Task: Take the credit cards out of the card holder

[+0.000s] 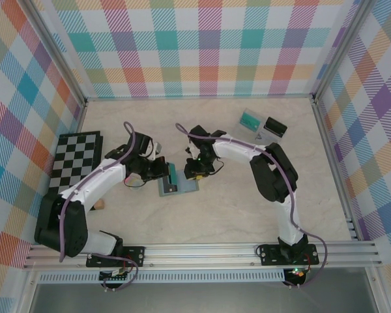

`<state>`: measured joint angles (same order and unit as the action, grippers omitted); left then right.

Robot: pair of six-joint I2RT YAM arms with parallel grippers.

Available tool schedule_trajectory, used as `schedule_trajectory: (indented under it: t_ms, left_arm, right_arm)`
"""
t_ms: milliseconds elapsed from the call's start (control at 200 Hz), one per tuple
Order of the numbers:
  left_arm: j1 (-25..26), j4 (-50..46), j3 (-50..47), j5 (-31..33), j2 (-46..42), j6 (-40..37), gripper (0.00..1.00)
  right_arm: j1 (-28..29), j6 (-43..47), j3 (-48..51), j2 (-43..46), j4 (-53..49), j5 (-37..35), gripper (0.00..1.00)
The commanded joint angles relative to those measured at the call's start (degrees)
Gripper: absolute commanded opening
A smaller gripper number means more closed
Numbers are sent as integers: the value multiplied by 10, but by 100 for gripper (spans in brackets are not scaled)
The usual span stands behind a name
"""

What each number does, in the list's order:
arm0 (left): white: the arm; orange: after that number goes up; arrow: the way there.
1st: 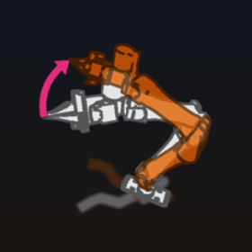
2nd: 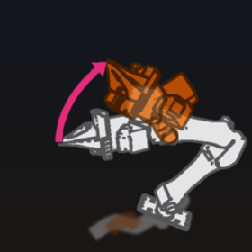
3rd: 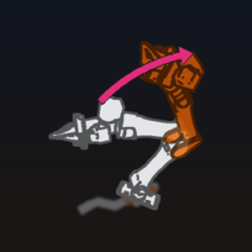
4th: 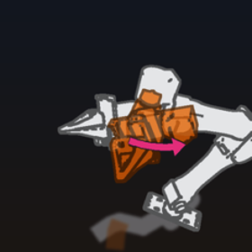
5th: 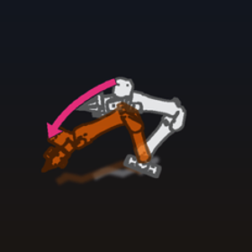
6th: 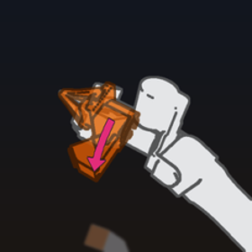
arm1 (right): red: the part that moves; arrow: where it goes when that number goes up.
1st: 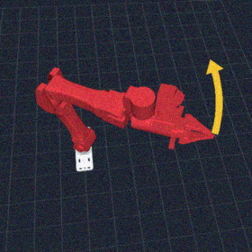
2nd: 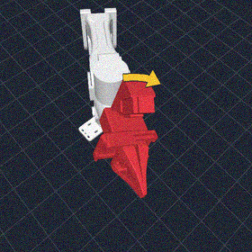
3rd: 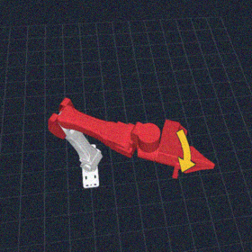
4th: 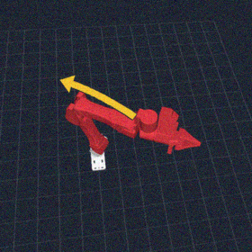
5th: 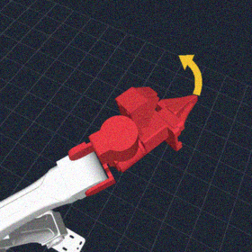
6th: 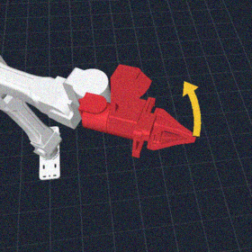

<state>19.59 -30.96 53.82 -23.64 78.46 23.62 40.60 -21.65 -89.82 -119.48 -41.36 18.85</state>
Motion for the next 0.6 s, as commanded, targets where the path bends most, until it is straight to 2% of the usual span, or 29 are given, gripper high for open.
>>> schedule_trajectory:
  t_ms: [0,215,310,365,460,595]
  left_arm:
    - [-6,-4,27,-12,-36,35,0]
    - [-5,68,28,-73,-67,128,0]
    - [-2,131,22,-113,-75,190,0]
    - [8,176,21,-127,-78,221,0]
    - [29,180,40,-125,-80,234,0]
    - [39,196,46,-128,-88,255,0]
  right_arm:
    - [-23,-8,22,93,45,42,45]
    - [-66,-73,111,197,167,146,70]
    - [-83,-108,141,219,234,221,76]
    - [-89,-129,147,225,262,260,77]
    - [-94,-169,156,234,309,306,77]
    - [-103,-217,159,250,350,332,67]
